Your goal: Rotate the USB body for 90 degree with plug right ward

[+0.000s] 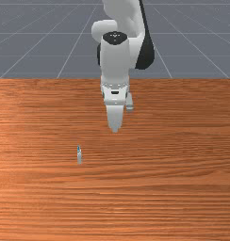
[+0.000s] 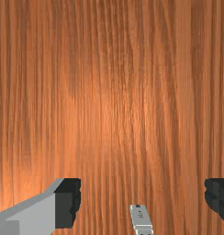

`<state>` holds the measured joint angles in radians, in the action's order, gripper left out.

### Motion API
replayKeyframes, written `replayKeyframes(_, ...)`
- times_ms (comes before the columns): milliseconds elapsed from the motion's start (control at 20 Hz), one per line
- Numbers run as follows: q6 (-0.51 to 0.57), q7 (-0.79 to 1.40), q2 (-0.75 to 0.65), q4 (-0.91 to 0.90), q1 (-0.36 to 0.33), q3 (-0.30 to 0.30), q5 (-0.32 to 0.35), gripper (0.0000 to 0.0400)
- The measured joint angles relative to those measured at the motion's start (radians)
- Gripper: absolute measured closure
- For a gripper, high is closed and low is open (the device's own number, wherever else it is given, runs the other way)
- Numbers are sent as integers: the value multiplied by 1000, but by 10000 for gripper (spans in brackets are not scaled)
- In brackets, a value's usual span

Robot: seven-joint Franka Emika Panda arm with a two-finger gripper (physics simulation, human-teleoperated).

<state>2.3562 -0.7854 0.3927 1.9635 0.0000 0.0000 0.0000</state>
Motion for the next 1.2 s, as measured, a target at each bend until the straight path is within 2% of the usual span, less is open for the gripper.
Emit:
replayKeyframes(50, 0, 0, 0, 0, 0, 0, 0, 157)
replayKeyframes(100, 0, 0, 0, 0, 0, 0, 0, 252)
replayKeyframes(150, 0, 0, 0, 0, 0, 0, 0, 310)
replayKeyframes(250, 0, 0, 0, 0, 0, 0, 0, 367)
replayKeyframes(450, -47, -20, 33, -38, -9, -2, 1, 395)
replayKeyframes(500, 8, -98, 20, -6, -31, 3, 1, 397)
replayKeyframes(700, -2, -214, 35, -31, -107, -18, 12, 400)
replayKeyframes(750, 4, -152, 37, -33, -96, -50, -24, 400)
replayKeyframes(850, 3, -175, 47, -46, -116, -67, -37, 400)
replayKeyframes(900, -13, -292, 58, -68, -165, -40, 13, 400)
replayKeyframes(950, -74, -261, 81, -114, -171, -56, 11, 400)
replayKeyframes(1000, -77, -259, 104, -133, -177, -60, 9, 400)
replayKeyframes(1100, -58, -256, 167, -158, -177, -63, 7, 400)
replayKeyframes(1150, -2, -260, 179, -132, -180, -60, 13, 400)
replayKeyframes(1200, -27, -255, 227, -174, -177, -63, 8, 400)
